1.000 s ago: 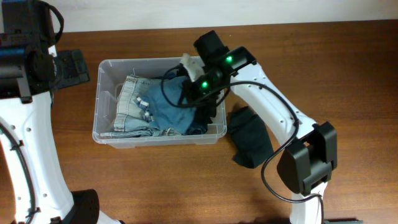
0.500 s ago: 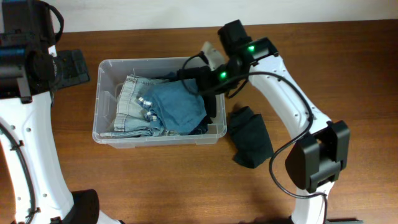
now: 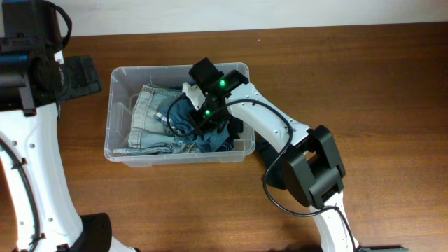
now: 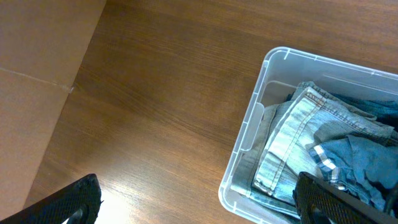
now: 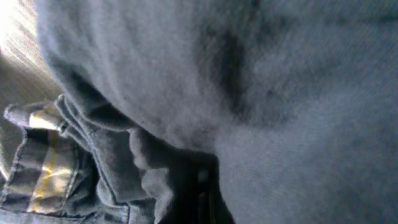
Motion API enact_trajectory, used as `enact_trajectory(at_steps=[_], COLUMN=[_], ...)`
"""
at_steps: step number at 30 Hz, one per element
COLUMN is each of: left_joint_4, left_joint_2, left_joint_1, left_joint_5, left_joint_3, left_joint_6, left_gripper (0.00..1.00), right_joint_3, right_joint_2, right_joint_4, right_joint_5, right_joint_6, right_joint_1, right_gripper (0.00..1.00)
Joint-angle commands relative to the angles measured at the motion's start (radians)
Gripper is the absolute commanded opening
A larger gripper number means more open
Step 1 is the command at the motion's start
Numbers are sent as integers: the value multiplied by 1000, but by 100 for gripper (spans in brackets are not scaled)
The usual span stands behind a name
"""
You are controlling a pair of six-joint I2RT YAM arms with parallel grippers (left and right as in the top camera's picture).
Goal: Pack container
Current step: 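Lower the socks onto the jeans in the bin and release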
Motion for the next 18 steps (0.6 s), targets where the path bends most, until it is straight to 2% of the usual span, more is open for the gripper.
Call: enact_trajectory(at_steps=[1,6,9,13,18], left_joint_4=[-1,-1,-2,-1,-1], left_joint_2=[0,0,0,0,0], left_joint_1=[4,4,4,4,4], left_joint_5=[-3,-3,-3,-3,-3], left_joint_3=[2,2,2,2,2], left_joint_6=[-9,-10,-9,-10,-9], left_gripper=[99,99,99,99,99], right_joint_3=[-31,10,30,30,28], right_joint_2=[56,-65,-169,-224,-179], right_joint_4=[-15,-74,-48,9,20], right_joint_5=[80,80,88,172,296], right_joint_6=[-8,-18,-45,-44,-44], right_joint_1=[0,0,-1,-1,3], right_gripper=[6,23,25,7,4])
